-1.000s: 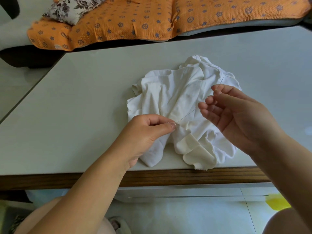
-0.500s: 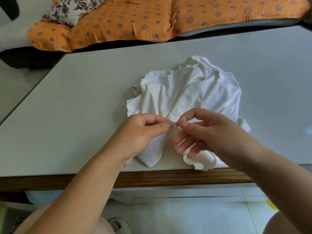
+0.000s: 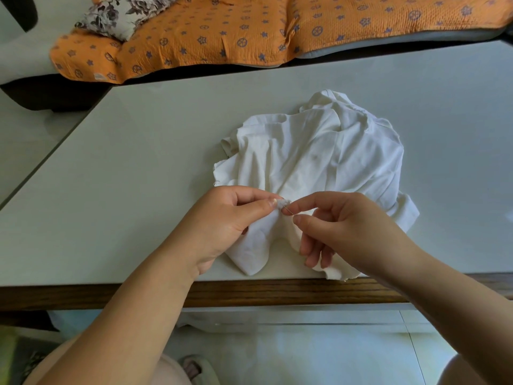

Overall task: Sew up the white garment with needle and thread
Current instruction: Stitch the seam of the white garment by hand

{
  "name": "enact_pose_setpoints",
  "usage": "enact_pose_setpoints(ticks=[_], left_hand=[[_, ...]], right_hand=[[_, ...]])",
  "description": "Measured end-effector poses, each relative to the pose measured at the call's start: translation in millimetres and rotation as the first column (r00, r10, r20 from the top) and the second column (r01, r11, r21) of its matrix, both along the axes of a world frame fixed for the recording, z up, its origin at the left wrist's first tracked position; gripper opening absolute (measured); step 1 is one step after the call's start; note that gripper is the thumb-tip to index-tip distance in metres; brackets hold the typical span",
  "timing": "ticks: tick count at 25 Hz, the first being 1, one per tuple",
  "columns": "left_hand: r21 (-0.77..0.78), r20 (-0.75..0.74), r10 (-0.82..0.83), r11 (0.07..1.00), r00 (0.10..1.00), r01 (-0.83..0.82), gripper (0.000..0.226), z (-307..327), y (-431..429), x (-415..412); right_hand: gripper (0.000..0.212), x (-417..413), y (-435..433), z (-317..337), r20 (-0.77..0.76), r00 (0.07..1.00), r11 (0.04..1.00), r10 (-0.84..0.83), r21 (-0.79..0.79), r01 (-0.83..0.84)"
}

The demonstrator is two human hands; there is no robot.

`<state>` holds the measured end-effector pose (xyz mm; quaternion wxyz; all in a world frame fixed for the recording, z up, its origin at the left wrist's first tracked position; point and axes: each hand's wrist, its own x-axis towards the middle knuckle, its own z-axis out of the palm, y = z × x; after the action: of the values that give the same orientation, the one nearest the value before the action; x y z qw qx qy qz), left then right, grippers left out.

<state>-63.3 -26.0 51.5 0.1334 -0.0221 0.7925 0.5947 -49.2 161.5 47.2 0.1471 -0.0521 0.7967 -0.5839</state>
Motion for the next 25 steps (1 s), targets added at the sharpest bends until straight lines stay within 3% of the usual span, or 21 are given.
enact_pose_setpoints(ticks=[8,16,25], left_hand=[[-0.049,-0.121,0.018,0.999,0.992,-0.024,0.012,-2,3,2],[-0.197,-0.279,0.001,0.979,0.96,-0.058,0.015,-2,7,6],[-0.393,-0.499,-0.091,0.91,0.862,-0.132,0.027,-4,14,14]], right_hand=[[0.017,0,-2,0,-0.033,0.999,0.999,-0.036,0.035,0.037],[0.017,1,-5,-1,-0.052,0.997,0.996,-0.049,0.07,0.053],[0.011,1,-9,-5,-0.051,0.996,0.995,-0.076,0.064,0.079]])
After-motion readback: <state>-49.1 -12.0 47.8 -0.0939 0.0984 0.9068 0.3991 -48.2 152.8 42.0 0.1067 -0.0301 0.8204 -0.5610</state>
